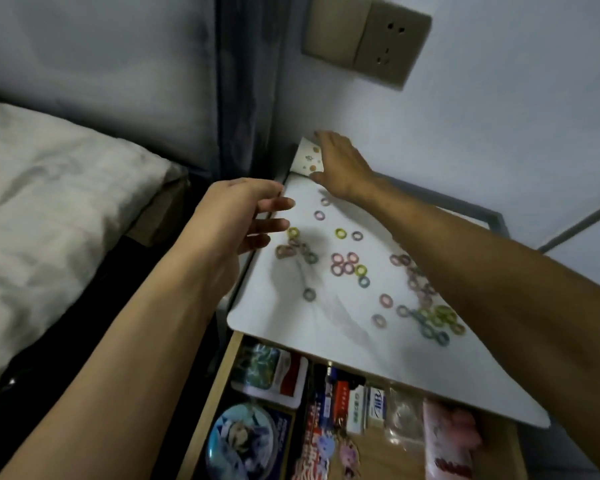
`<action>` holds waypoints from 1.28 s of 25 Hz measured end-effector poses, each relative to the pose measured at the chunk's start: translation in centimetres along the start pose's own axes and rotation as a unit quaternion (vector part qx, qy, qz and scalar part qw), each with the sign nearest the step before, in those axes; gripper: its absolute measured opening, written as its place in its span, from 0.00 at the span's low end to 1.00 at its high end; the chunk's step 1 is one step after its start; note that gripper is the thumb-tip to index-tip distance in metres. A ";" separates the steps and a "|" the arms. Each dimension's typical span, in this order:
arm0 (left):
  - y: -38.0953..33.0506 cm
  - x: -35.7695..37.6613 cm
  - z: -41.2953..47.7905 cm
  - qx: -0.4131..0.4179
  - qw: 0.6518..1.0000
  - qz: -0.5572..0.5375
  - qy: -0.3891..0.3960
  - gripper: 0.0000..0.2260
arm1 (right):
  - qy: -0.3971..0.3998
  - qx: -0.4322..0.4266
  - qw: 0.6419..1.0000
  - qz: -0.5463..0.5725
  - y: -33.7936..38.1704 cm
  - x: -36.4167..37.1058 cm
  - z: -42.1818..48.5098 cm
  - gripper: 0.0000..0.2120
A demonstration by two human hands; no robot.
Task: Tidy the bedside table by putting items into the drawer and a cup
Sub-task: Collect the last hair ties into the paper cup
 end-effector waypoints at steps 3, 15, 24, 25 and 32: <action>-0.1 -0.5 0.9 -0.018 0.999 -0.042 -0.004 0.06 | 0.012 0.021 1.000 -0.011 0.1 2.2 4.2 0.36; 0.2 -0.4 0.7 0.017 0.993 -0.104 -0.058 0.04 | 0.028 0.013 0.988 0.154 0.9 -3.7 -4.0 0.35; 4.3 6.7 -3.9 -0.006 0.987 0.038 0.158 0.30 | 0.041 0.104 0.867 0.485 1.4 -5.8 -26.2 0.24; 5.0 7.0 -4.2 -0.011 0.984 0.045 0.173 0.32 | 0.040 0.116 0.866 0.485 1.4 -5.7 -27.0 0.24; 8.2 8.8 -3.9 -0.018 0.989 0.072 0.128 0.42 | 0.002 0.164 0.959 0.229 -6.5 -4.7 -27.8 0.21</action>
Point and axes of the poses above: each hand's wrist, its own z-axis towards the middle knuckle, its own x-axis out of the palm, y = z × x, the point moved 3 cm from there along z, towards the middle knuckle, and after that the axes turned 5 degrees about -z, right-handed, at the moved point
